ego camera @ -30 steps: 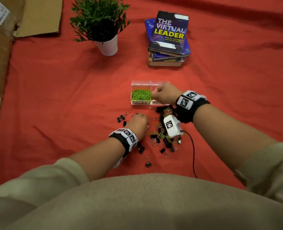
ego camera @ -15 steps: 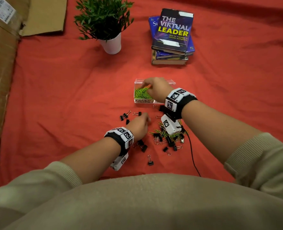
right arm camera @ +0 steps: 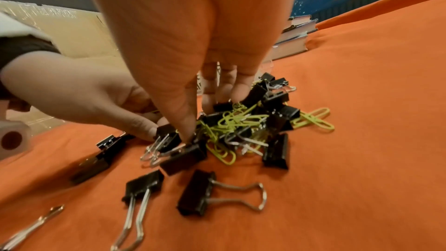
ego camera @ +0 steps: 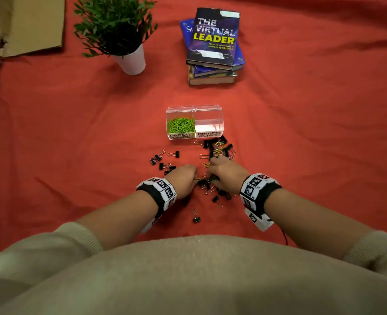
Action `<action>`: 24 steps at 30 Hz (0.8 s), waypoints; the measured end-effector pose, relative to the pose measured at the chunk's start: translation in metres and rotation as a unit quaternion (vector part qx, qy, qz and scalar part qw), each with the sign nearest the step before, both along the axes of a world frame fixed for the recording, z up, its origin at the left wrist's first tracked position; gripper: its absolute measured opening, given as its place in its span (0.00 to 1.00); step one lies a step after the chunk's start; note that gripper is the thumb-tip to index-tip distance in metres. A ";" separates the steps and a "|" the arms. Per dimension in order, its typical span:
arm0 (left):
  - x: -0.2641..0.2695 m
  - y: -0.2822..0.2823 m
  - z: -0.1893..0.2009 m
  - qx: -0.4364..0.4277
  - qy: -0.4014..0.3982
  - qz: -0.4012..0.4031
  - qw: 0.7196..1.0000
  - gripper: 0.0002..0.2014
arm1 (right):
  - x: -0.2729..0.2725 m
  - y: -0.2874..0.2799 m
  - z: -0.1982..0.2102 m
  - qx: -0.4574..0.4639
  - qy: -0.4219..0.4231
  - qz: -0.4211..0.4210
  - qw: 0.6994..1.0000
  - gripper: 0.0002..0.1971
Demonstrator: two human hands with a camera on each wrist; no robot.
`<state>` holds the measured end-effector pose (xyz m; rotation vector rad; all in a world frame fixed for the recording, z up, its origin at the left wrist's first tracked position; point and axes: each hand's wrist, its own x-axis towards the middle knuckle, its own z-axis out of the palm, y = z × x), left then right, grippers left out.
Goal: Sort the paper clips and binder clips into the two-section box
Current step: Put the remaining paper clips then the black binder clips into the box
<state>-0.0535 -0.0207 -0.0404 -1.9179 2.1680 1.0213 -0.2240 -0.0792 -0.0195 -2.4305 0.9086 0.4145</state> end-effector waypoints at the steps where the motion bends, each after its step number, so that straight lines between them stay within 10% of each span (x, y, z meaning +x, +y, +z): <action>1: 0.000 0.000 0.000 -0.004 -0.006 -0.007 1.000 0.08 | 0.000 0.000 -0.002 -0.003 -0.006 0.001 1.000 0.12; 12: -0.007 -0.001 0.006 -0.034 -0.039 -0.019 0.998 0.11 | -0.003 -0.009 0.000 0.091 -0.118 -0.189 0.971 0.05; 18: -0.013 0.002 0.007 -0.017 -0.092 -0.003 0.996 0.12 | -0.025 -0.037 0.029 0.275 -0.215 -0.389 0.852 0.02; 24: -0.005 0.001 0.012 0.004 0.045 0.122 0.992 0.04 | -0.055 -0.052 0.022 0.430 -0.294 -0.470 0.712 0.10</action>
